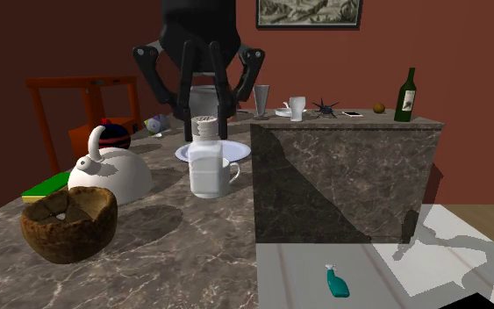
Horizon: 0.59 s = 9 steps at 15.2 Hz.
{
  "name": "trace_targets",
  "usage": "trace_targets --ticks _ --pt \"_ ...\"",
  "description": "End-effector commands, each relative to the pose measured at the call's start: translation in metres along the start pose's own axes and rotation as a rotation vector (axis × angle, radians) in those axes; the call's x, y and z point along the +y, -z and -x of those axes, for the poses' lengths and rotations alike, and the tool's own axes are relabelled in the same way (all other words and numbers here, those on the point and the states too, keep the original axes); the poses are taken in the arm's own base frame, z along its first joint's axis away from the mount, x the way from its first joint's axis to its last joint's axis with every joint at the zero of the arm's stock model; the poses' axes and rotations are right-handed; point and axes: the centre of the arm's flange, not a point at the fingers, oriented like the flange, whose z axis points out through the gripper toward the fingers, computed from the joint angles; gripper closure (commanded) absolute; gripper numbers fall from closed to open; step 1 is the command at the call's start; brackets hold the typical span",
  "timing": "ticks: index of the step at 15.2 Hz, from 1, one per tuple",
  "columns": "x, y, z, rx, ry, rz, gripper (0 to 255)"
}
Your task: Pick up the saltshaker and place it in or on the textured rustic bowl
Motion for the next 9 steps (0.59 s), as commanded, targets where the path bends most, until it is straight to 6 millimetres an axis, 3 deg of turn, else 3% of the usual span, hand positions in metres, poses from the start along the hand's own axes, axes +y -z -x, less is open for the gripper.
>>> trace_targets --ticks 1,2,9 --pt "-0.001 0.01 0.0 0.0 0.0 0.0 255" --pt "-0.001 0.012 0.0 0.0 0.0 0.0 255" --pt "-0.078 0.026 -0.049 0.0 0.0 0.0 255"
